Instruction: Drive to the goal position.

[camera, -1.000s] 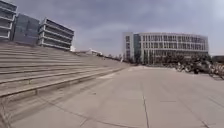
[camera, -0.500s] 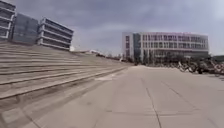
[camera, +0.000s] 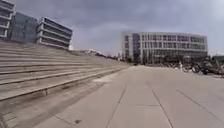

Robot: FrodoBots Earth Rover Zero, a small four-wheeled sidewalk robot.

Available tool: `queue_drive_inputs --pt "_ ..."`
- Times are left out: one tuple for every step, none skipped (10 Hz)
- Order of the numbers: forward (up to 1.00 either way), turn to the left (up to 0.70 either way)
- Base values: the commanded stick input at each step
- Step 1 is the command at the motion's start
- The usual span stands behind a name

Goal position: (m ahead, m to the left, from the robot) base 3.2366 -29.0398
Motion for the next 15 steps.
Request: queue_drive_inputs --pt "1.00 0.00" --pt "1.00 0.00" --pt "1.00 0.00" --pt "1.00 0.00" --pt "1.00 0.00" --pt "1.00 0.00" --pt "1.00 0.00" --pt "1.00 0.00" --pt "1.00 0.00" --pt "1.00 0.00" --pt "1.00 0.00" --pt "1.00 0.00" --pt "1.00 0.00" --pt "1.00 0.00" --pt "1.00 -0.03"
